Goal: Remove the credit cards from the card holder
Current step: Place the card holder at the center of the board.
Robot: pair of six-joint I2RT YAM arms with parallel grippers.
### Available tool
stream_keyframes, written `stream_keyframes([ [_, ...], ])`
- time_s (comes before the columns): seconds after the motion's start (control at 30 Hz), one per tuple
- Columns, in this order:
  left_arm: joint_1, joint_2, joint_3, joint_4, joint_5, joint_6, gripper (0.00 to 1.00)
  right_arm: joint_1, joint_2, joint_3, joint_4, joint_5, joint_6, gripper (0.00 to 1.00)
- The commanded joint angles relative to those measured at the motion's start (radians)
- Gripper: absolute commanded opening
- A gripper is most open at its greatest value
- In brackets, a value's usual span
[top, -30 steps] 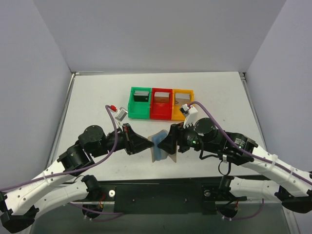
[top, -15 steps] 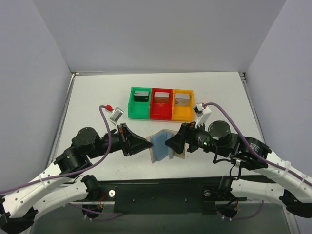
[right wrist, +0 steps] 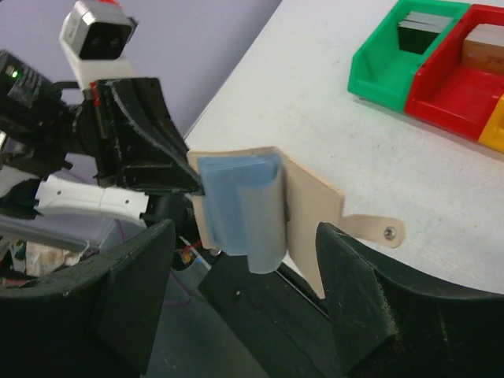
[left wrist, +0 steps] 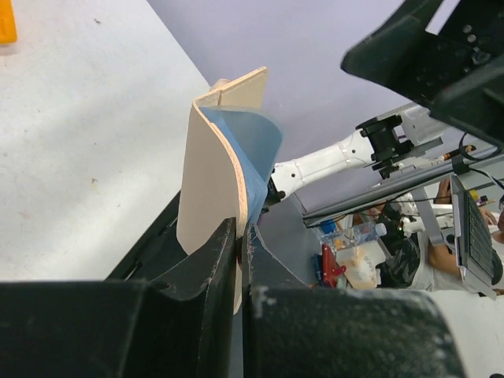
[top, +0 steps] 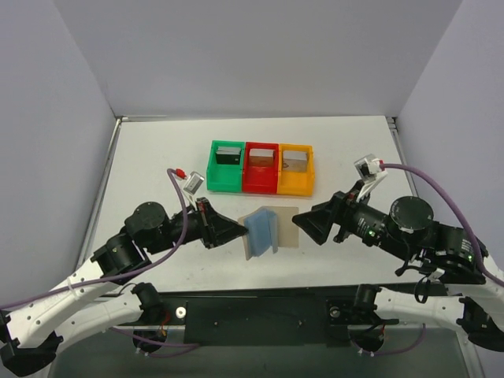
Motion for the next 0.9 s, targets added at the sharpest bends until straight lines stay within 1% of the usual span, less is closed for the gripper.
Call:
stream_keyframes([
  [0.0,-0.002,0.011,0.062,0.024,-0.037,0.008,0.0,0.096,0.071,0.023,0.009,-0.005,-0.051,0.66],
  [0.1,-0.002,0.031,0.076,-0.002,-0.069,0.007,0.0,0.23,0.16,0.049,0.014,0.07,-0.077,0.65],
  [0.17,-0.002,0.051,0.087,-0.016,-0.079,0.007,0.0,0.277,0.218,0.076,-0.001,0.122,-0.086,0.64],
  [0.37,-0.002,0.058,0.094,-0.002,-0.075,-0.004,0.0,0.281,0.277,0.059,-0.008,0.225,-0.055,0.58],
  [0.5,-0.002,0.046,0.094,0.008,-0.061,-0.01,0.0,0.281,0.297,0.056,-0.021,0.278,-0.052,0.51],
  [0.6,-0.002,0.038,0.084,0.021,-0.055,-0.016,0.0,0.276,0.303,0.055,-0.031,0.305,-0.045,0.43],
  [0.7,-0.002,0.029,0.075,0.039,-0.041,-0.024,0.0,0.267,0.306,0.052,-0.034,0.3,-0.045,0.41],
  [0.87,-0.004,0.034,0.062,0.079,-0.015,-0.041,0.0,0.258,0.318,0.049,-0.035,0.288,-0.04,0.41],
])
